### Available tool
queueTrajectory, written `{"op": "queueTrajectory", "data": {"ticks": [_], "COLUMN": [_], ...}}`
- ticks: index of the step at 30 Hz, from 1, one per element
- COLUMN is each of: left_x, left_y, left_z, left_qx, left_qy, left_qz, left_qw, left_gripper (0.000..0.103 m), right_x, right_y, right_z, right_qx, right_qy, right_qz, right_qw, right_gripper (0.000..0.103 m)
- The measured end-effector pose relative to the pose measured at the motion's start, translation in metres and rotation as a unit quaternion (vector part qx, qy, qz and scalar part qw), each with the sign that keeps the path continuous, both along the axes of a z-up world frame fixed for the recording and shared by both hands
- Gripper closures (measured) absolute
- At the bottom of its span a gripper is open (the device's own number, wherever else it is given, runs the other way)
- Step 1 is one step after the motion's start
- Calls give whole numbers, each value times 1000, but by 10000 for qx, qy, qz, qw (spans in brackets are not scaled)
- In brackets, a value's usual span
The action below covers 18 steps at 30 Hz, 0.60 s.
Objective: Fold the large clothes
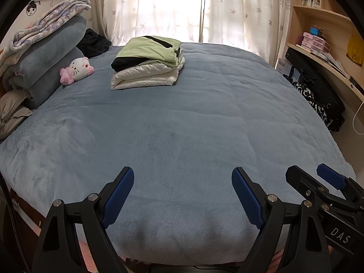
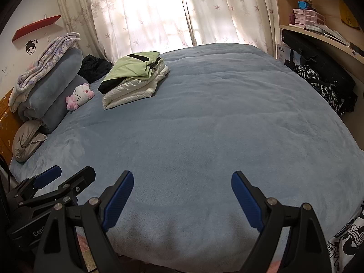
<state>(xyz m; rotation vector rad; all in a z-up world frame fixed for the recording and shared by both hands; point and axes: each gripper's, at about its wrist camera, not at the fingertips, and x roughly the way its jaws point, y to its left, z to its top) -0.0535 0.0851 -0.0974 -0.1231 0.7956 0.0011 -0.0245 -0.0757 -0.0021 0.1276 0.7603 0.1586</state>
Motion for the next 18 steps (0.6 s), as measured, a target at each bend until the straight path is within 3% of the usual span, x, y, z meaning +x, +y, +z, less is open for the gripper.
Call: {"op": "queueTrajectory", "data": {"ticks": [18], "left_x": [0], "left_y": [2], "left_z": [2], "left_qx": [-3], "left_qy": [-11], "left_qz": [-30], "left_qw": [10000], "left_gripper": [16], "right_x": [-1], "right_y": [3], "right_z": [5], "right_qx": [2], "right_qy": [-20], "right_qz": [-43], "right_qw": [10000], "right_gripper": [15]}}
